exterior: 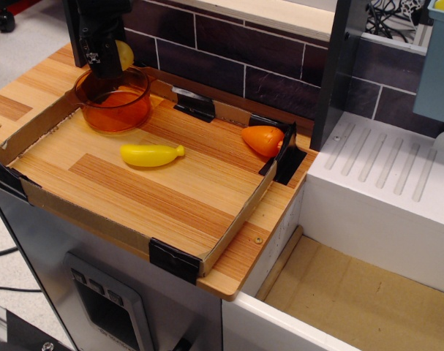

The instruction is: Put potato in pot

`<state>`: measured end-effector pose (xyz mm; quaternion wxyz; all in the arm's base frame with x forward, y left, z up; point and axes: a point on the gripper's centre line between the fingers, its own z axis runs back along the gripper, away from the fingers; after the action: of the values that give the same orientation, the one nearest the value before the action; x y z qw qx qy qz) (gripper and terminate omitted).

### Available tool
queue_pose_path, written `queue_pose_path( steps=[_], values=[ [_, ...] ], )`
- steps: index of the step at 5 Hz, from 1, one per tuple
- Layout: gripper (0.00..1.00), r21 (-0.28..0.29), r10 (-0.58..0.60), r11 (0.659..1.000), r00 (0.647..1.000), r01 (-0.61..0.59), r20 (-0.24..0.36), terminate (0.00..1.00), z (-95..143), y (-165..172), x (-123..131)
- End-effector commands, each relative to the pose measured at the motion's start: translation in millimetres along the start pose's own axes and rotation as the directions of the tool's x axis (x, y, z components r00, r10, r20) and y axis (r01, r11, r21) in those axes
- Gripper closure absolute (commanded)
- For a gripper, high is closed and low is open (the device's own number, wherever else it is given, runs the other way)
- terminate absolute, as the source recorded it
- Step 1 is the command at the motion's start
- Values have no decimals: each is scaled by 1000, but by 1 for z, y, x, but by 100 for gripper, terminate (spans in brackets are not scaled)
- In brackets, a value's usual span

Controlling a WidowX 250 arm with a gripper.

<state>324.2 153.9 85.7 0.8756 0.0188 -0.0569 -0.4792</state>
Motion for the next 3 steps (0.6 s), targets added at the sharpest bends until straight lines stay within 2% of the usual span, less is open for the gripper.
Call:
queue_pose_path(
  steps=[1,2,3],
  values=[
    [100,84,29,996,998,-24,-58,0,-3,25,-19],
    [0,106,67,992,996,-61,-57,0,-3,28,-19],
    [0,118,82,990,996,-76,-47,0,1,31,-17]
  ],
)
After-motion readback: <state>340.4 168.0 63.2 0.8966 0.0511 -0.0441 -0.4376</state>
